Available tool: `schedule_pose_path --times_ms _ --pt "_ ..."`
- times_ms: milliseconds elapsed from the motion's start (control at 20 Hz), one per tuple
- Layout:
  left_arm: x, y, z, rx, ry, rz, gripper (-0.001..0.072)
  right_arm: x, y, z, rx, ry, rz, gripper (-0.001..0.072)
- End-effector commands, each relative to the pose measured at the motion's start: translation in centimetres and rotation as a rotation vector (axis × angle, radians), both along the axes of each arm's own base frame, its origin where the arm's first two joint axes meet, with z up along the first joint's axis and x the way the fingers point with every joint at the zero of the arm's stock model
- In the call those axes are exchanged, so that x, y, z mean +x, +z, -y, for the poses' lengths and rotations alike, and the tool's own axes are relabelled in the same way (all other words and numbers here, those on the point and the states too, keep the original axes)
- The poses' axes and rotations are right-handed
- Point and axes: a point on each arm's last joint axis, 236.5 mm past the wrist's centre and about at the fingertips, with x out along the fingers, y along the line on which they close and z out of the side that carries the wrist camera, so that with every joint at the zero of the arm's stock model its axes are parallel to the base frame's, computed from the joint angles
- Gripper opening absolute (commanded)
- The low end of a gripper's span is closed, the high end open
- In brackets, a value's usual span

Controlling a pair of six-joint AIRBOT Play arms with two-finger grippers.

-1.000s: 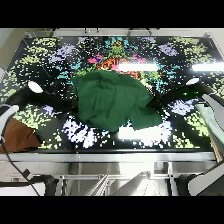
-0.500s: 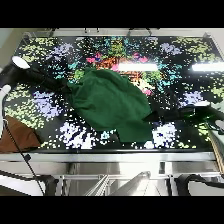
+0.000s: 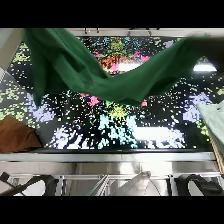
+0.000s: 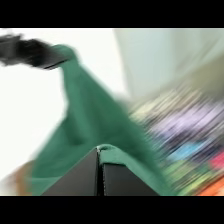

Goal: Fold the shirts.

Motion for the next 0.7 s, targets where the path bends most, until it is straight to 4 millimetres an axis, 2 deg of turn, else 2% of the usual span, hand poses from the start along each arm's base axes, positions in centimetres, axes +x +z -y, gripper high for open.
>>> schedule_pose_path --times_ms 0,100,150,250,350,400,500,550,600,650 --pt "-3.6 5.4 -0.7 -0.014 0.049 0.160 0.0030 -1.5 7.8 3.6 -0.025 -0.301 0.266 0.0023" --pt "-2.1 2.6 -1.3 -0.040 0.053 0.065 0.0030 1.1 6.3 3.7 -0.043 -0.296 0.229 0.0023" --pt "-1.0 0.7 -1.6 -0.054 0.052 0.005 0.0030 3.1 4.9 3.6 -0.045 -0.284 0.184 0.0023" --pt "1.7 -4.0 -1.7 -0.090 0.029 -0.130 0.0031 8.7 0.9 3.8 -0.070 -0.294 0.098 0.0023" --pt "4.4 -9.4 -1.3 -0.119 -0.006 -0.264 0.0031 14.8 -4.7 4.1 -0.087 -0.319 -0.026 0.0023" --pt "5.6 -12.4 -1.1 -0.125 -0.025 -0.319 0.0030 17.4 -8.2 4.0 -0.092 -0.314 -0.107 0.0023" --pt "8.2 -18.6 -1.1 -0.150 -0.030 -0.434 0.0030 21.4 -15.0 3.9 -0.090 -0.298 -0.259 0.0023" --pt "9.8 -21.8 -1.6 -0.169 0.004 -0.498 0.0033 23.0 -17.7 4.0 -0.086 -0.294 -0.318 0.0024" --pt "11.0 -24.8 -2.2 -0.160 0.028 -0.542 0.0169 24.5 -19.9 4.2 -0.069 -0.294 -0.380 0.0030" --pt "11.9 -27.4 -3.0 -0.158 0.051 -0.590 0.0346 25.6 -21.2 4.7 -0.039 -0.297 -0.440 0.0237"
